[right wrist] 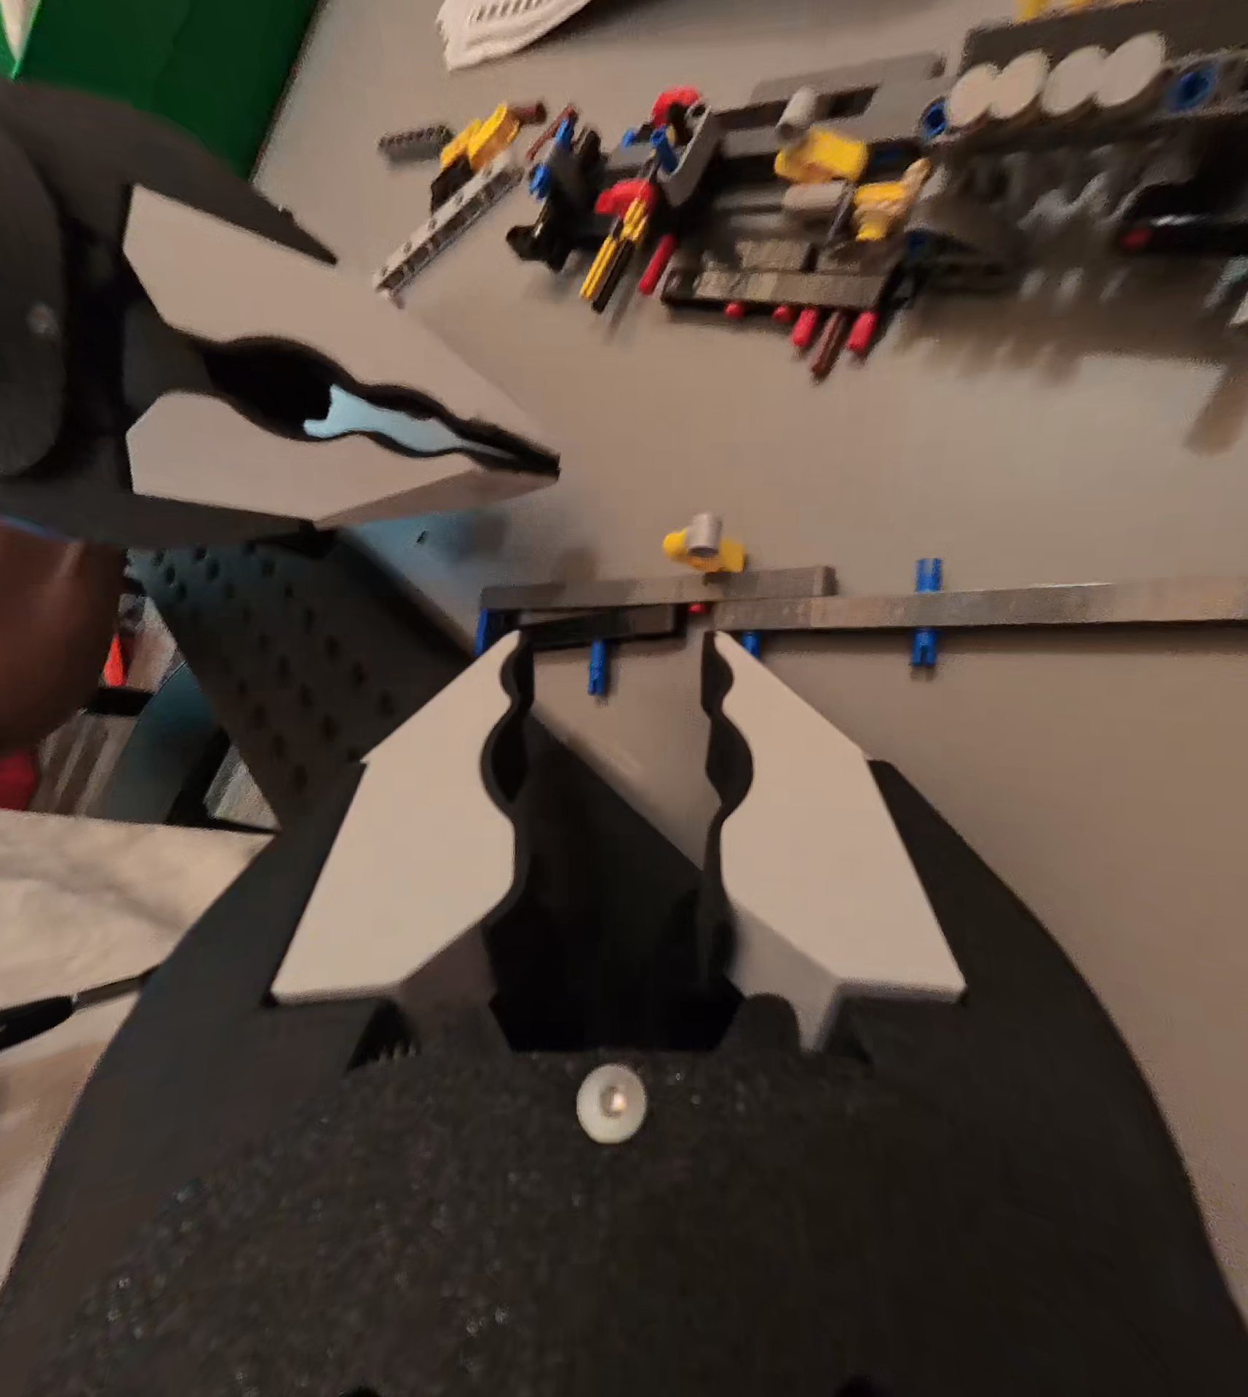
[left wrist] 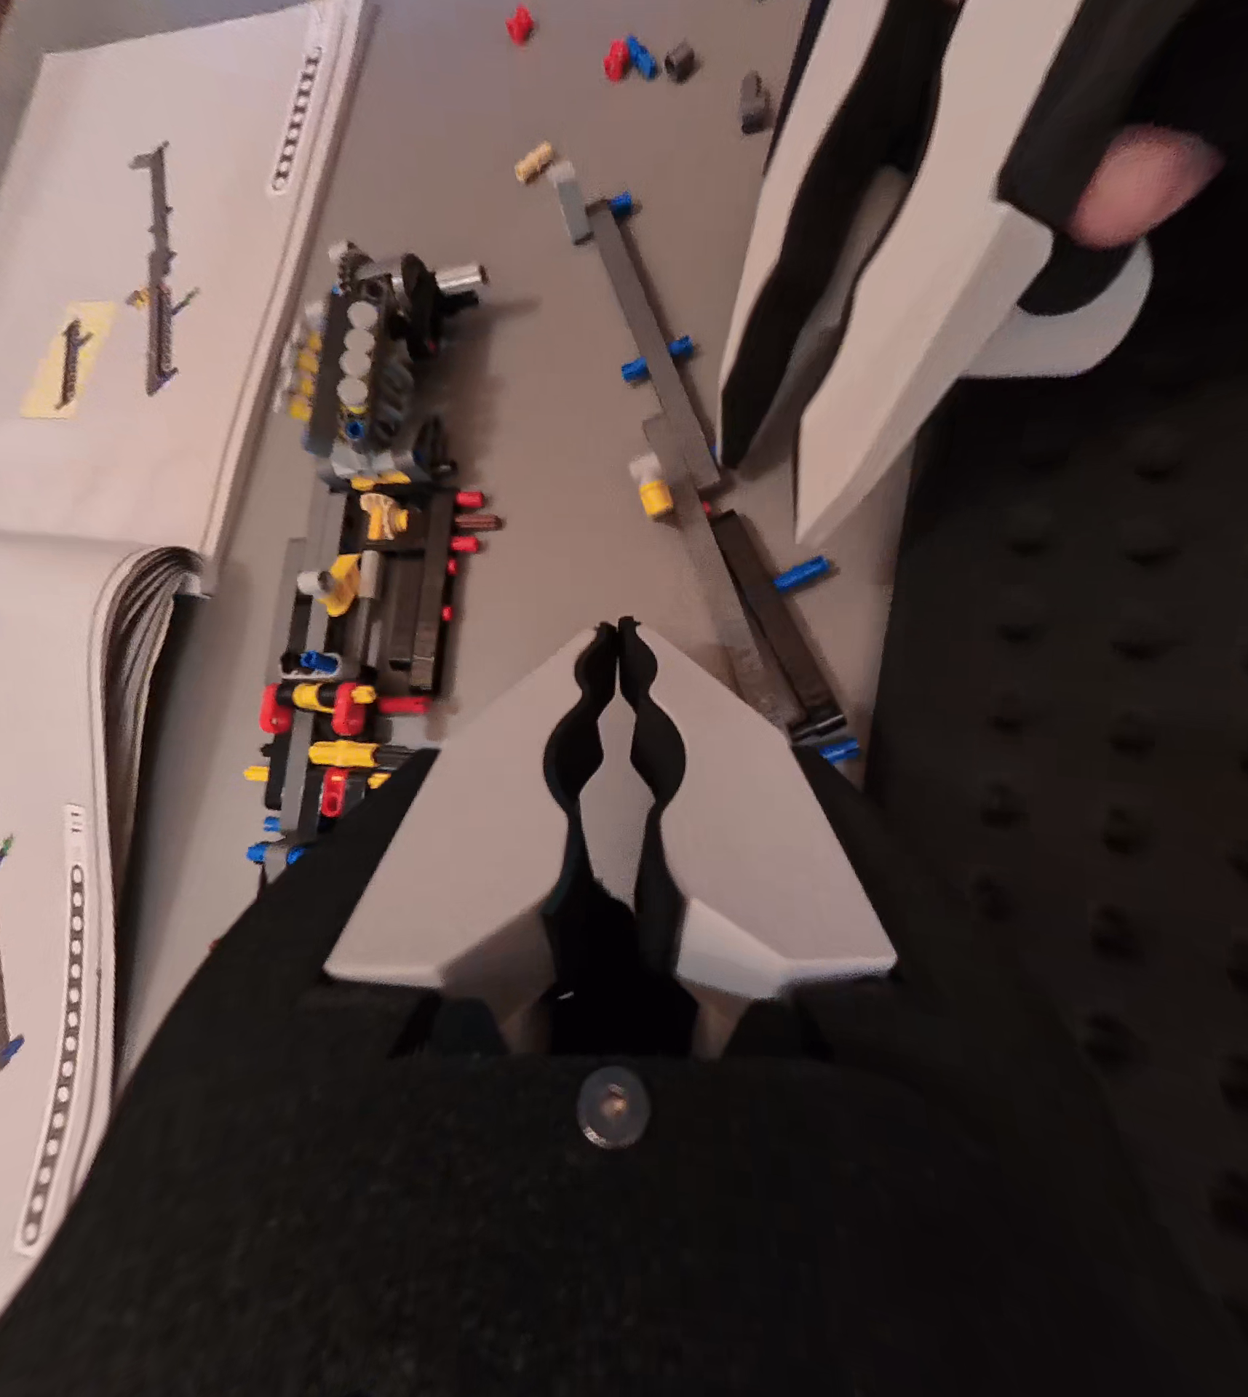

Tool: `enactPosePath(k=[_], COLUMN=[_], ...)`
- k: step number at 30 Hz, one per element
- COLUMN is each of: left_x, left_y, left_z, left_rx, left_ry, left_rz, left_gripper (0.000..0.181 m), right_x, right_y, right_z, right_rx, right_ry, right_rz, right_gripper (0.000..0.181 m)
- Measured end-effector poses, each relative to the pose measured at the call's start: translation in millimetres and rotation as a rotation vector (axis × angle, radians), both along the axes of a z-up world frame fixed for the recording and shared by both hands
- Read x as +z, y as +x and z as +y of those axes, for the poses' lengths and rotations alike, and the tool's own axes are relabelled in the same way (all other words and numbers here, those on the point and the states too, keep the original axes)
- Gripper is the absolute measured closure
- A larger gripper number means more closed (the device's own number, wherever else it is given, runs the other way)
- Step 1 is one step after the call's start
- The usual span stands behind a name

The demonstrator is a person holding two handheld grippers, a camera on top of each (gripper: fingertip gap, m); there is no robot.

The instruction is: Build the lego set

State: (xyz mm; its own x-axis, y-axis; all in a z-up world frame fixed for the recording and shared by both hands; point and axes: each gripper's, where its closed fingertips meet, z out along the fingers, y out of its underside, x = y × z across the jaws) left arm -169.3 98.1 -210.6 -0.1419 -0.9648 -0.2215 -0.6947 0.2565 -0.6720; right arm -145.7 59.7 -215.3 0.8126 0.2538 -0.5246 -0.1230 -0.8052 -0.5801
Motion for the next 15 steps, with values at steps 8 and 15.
enactPosePath(k=[8, 15], left_x=[-12, -10], left_y=[-6, -12], left_z=[-15, -26], left_rx=[0.044, 0.020], left_ry=[-0.247, -0.263], left_rz=[0.085, 0.190], left_gripper=[0.169, 0.164], right_x=[5, 13], right_y=[9, 8], right_z=[-4, -4], right_rx=[-0.003, -0.014], right_ry=[0.064, 0.105], right_rz=[-0.032, 0.065], right_gripper=[0.143, 0.151])
